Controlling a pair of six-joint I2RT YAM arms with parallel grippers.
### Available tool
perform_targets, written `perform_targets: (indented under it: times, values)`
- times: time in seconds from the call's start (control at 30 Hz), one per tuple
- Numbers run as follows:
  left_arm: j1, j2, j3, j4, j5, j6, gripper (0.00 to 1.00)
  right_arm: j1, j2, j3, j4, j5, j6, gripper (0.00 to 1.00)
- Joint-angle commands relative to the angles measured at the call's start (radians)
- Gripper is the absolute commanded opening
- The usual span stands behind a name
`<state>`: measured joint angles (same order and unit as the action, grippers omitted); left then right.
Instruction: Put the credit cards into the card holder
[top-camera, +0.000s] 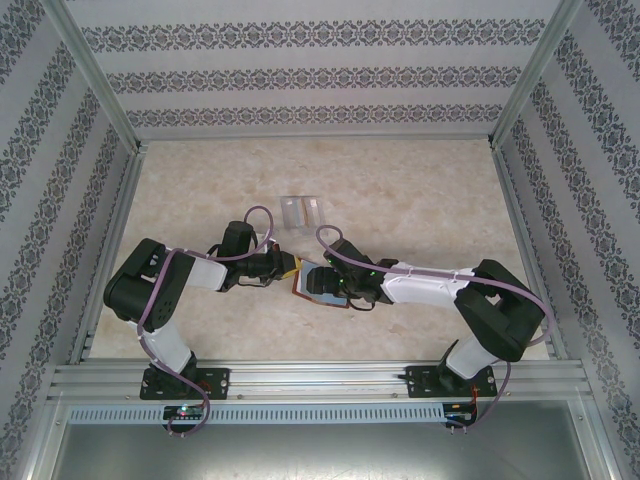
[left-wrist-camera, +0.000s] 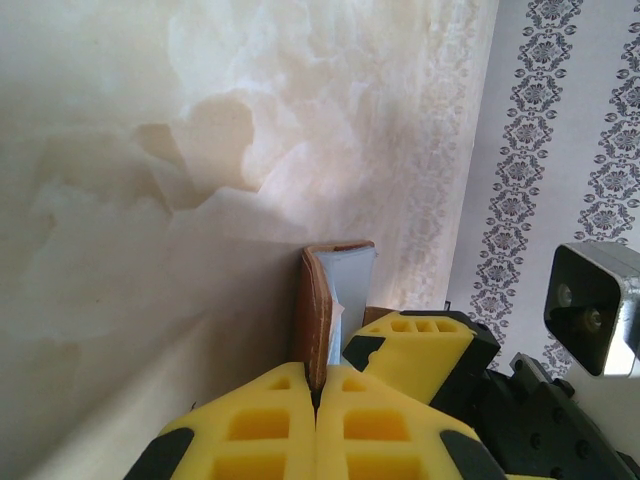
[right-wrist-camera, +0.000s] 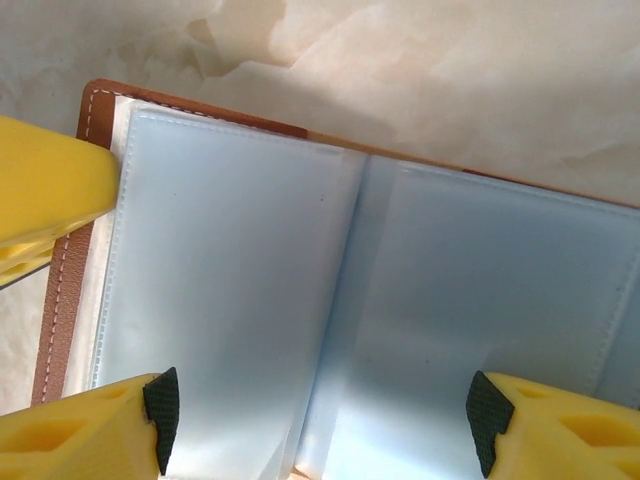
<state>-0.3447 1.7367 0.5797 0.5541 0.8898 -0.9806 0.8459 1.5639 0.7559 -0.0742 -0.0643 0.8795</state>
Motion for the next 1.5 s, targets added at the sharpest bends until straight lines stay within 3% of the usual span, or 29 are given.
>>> perform_targets:
  times: [0.0, 0.13, 0.83, 1.13, 1.47]
  values:
    - [0.007, 0.007, 0.000, -0.003, 0.021, 0.014, 0.00, -0.002, -0.027, -0.014, 0.044, -0.032, -0.017, 0.80]
    - [0.006, 0.009, -0.001, 0.000, 0.022, 0.014, 0.00, 0.003, -0.012, 0.020, 0.046, -0.054, -0.035, 0.84]
    - [0.006, 0.018, 0.000, 0.007, 0.027, 0.016, 0.00, -0.004, 0.103, 0.048, 0.070, -0.094, 0.017, 0.86]
    - [0.007, 0.018, -0.006, 0.012, 0.026, 0.016, 0.00, -0.002, 0.139, 0.041, 0.069, -0.100, 0.048, 0.83]
    - [0.006, 0.019, -0.003, 0.011, 0.027, 0.014, 0.00, 0.001, 0.039, 0.045, 0.000, -0.049, -0.001, 0.74]
